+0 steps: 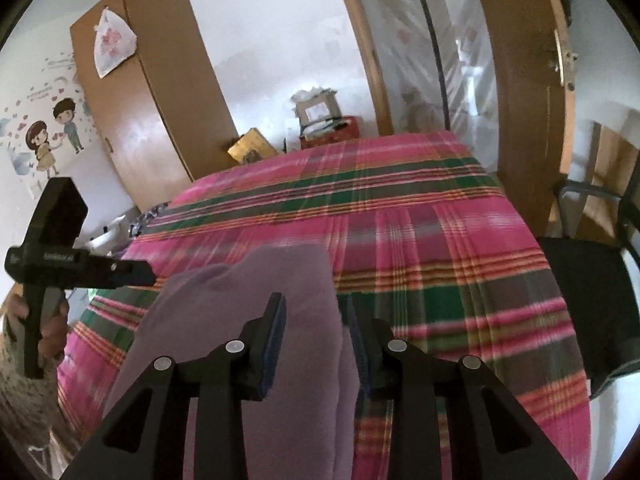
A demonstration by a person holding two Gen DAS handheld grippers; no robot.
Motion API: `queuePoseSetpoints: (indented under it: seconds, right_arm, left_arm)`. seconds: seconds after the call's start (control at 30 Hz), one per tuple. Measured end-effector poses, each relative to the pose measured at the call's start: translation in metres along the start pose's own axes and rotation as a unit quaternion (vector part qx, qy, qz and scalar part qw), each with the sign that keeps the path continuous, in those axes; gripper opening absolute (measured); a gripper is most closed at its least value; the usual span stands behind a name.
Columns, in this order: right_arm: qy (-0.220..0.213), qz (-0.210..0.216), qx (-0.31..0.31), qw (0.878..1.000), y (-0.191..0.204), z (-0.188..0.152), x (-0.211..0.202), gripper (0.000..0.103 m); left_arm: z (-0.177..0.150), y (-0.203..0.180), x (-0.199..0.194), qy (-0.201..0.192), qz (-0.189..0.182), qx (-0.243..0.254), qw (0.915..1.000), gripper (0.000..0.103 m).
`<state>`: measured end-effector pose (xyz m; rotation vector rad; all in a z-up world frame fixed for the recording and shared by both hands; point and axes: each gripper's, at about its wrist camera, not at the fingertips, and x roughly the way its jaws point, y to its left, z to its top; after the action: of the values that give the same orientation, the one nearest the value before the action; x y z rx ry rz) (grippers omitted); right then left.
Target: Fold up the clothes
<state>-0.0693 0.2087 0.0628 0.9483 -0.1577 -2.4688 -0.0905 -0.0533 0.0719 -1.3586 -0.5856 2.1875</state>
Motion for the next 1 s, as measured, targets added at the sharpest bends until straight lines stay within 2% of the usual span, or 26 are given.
queuePoseSetpoints:
  seconds: [0.07,0.17,0.37,0.53,0.77,1.0]
  right_arm:
    - [0.014,0.004,0.000,1.000,-0.004,0.008,0.015,0.033]
    - [0.036,0.020,0.004,0.999,-0.010,0.013,0.035,0.033]
    - [0.067,0.060,0.014,0.996,-0.018,0.018,0.063,0.033]
    - [0.068,0.098,0.036,0.992,-0.022,0.019,0.071,0.033]
    - [0.075,0.119,0.037,0.989,-0.019,0.018,0.076,0.036]
    - [0.072,0.125,0.046,0.988,-0.022,0.018,0.078,0.036]
  left_arm:
    - [0.006,0.002,0.008,0.013,-0.013,0.003,0.9998,0.037]
    - [0.013,0.005,0.018,0.030,-0.011,0.013,0.9994,0.037]
    - [0.026,0.016,0.022,0.026,-0.020,0.012,0.9994,0.038]
    - [0.029,0.026,0.031,0.060,-0.066,0.012,0.9959,0.041]
    - [0.028,0.030,0.033,0.071,-0.092,0.020,0.9930,0.041]
    - [0.028,0.041,0.031,0.064,-0.064,0.012,0.9958,0.040]
